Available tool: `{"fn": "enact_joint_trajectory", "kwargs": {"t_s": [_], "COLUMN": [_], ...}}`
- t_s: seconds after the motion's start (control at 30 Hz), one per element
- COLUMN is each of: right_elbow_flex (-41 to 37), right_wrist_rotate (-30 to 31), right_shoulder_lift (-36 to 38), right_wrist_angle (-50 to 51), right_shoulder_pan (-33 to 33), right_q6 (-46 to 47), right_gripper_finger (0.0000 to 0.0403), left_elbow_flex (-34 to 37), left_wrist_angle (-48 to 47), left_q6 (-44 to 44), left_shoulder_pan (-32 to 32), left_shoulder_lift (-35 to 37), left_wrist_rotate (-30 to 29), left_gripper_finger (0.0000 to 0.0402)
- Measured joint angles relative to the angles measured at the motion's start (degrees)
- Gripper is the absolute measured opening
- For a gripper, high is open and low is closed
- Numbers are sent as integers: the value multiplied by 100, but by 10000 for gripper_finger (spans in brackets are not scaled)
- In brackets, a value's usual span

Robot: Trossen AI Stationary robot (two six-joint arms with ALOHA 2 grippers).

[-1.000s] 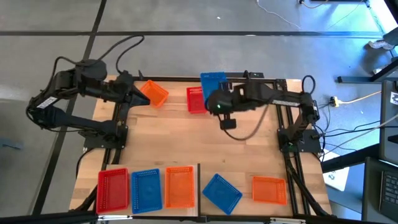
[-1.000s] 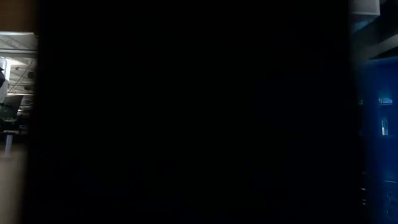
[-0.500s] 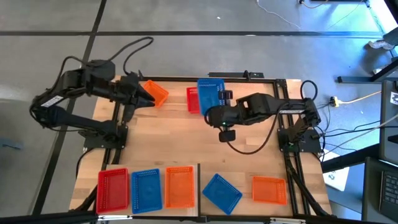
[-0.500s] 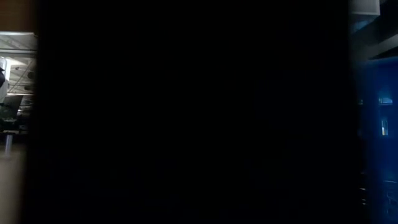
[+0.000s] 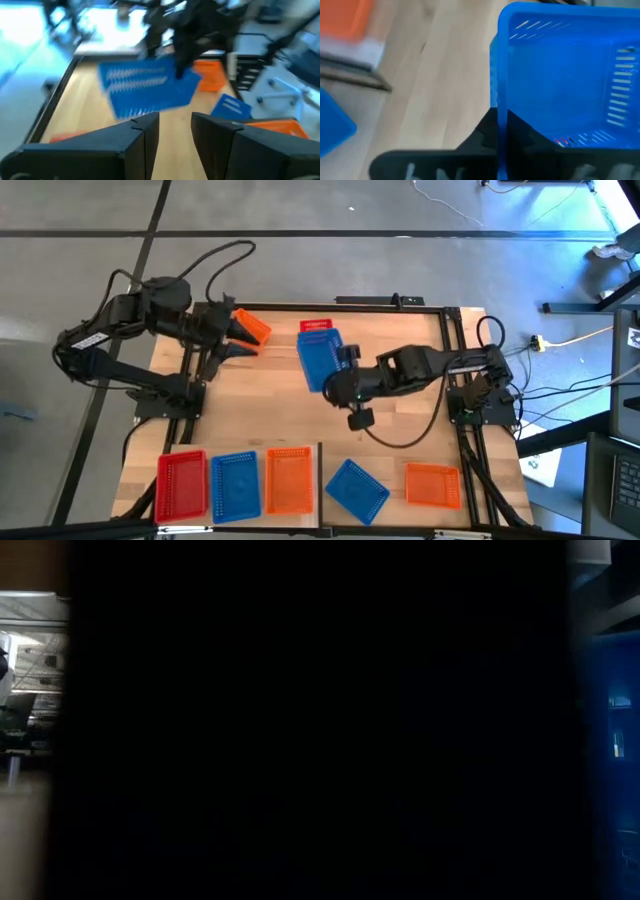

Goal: Stack baskets on shelf by color
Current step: Stack the top blue bin on top of the other blue bin on the shelf

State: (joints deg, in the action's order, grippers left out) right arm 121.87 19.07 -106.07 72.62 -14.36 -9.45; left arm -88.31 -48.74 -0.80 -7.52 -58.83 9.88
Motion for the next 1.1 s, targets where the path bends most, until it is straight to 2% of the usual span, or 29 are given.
{"fn": "enact_joint_trajectory", "kwargs": {"t_s": [0.13, 0.27, 0.57, 0.93, 1.1], "right_elbow_flex": [-5, -12, -12, -14, -14], "right_wrist_rotate": [208, 228, 230, 232, 232], "right_shoulder_lift": [-115, -235, -263, -263, -263], "right_wrist_angle": [48, 98, 233, 312, 312], "right_shoulder_pan": [-118, -138, -152, -345, -353], "right_q6": [-260, -300, -321, -608, -610], "right_gripper_finger": [0, 0, 0, 0, 0], "left_elbow_flex": [-2, -2, 2, -2, -9], "left_wrist_angle": [375, 383, 554, 622, 622], "left_q6": [-959, -1807, -3220, -3812, -3846], "left_shoulder_pan": [372, 708, 982, 965, 967], "left_shoulder_lift": [-98, -353, -1151, -1822, -1960], "left_wrist_rotate": [277, 258, -357, -928, -939], "left_gripper_finger": [106, 106, 103, 103, 103]}}
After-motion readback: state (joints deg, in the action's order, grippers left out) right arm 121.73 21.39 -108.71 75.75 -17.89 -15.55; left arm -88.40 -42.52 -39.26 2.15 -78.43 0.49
